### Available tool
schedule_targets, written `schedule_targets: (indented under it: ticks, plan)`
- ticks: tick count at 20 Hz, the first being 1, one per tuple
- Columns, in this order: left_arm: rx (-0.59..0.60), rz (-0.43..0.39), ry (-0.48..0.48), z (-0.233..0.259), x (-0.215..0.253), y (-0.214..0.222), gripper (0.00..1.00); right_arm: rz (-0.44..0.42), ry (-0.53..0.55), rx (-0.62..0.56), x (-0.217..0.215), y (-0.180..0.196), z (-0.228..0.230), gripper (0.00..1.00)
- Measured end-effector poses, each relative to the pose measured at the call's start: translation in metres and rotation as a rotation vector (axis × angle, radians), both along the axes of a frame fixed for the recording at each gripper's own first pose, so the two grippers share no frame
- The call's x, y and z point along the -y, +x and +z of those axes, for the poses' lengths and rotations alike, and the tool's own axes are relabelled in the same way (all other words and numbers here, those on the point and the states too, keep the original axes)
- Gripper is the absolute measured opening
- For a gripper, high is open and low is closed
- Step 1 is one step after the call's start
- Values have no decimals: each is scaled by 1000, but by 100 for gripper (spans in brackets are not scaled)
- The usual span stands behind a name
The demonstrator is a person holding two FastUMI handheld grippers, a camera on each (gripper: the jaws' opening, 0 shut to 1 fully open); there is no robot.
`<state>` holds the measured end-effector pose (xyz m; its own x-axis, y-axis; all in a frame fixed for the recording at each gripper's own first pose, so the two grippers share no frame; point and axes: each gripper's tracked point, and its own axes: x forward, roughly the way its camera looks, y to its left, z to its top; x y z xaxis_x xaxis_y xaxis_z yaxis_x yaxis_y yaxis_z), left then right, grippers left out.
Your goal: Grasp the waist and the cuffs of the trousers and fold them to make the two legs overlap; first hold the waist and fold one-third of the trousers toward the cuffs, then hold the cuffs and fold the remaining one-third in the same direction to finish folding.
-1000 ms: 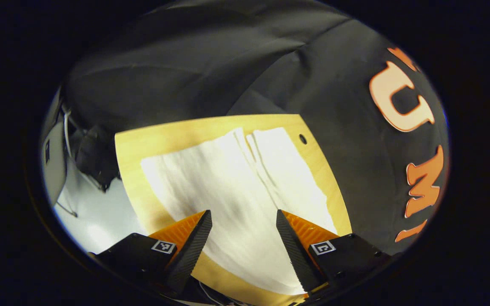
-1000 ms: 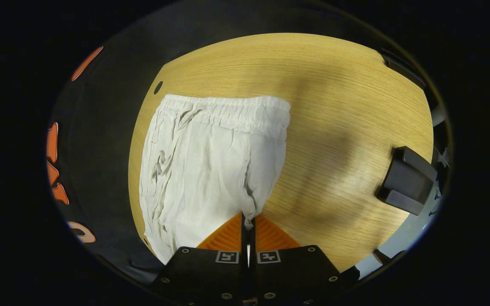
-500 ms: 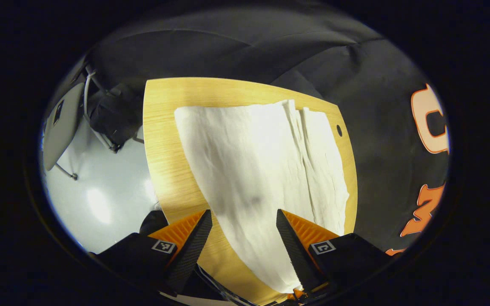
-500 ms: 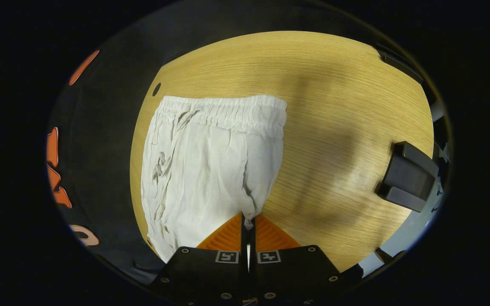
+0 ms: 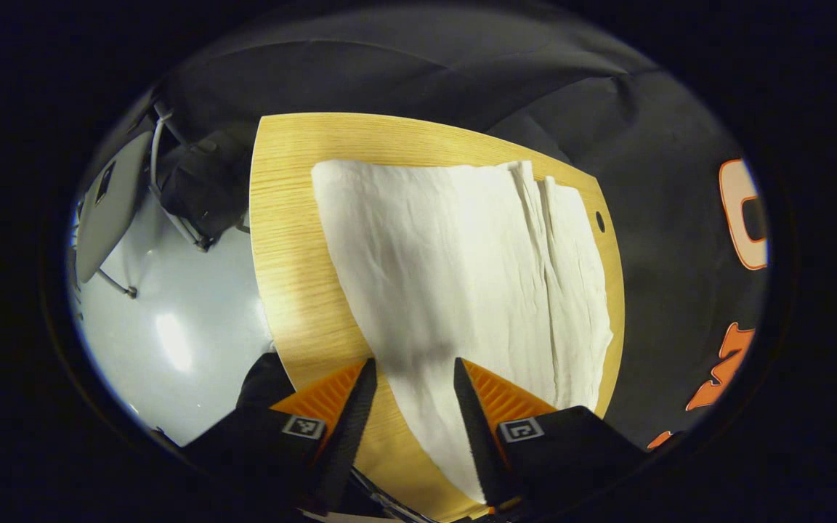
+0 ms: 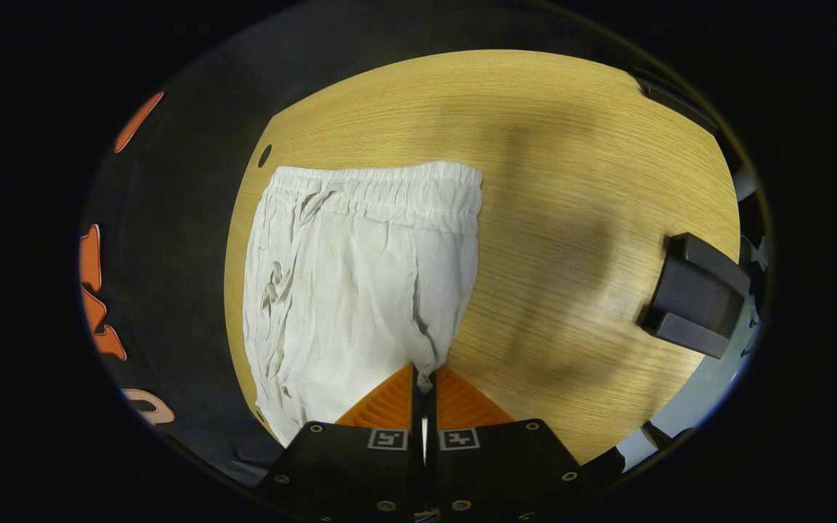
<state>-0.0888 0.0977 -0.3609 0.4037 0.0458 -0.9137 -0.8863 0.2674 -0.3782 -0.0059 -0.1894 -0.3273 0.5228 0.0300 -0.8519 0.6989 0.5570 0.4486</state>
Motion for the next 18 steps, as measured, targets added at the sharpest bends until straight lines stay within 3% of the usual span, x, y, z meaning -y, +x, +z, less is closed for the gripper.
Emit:
schedule_targets:
  ticks: [4,6,7,8,11,18]
  plan:
    - [1,23,-29,-3,2,3,71,-3,4,3,0,0,1,1]
    - [19,30,-38,-8,2,9,49,-4,6,6,1,0,0,1]
    - [18,15,-38,-10,2,9,43,-2,7,7,1,-1,1,1]
    - [11,6,-47,-11,2,6,43,6,3,8,1,-1,1,1]
    - [-9,61,-69,-15,1,-1,6,44,-29,2,2,-2,2,1]
    - [27,-70,-13,11,-4,23,4,50,-20,61,-3,-4,27,1]
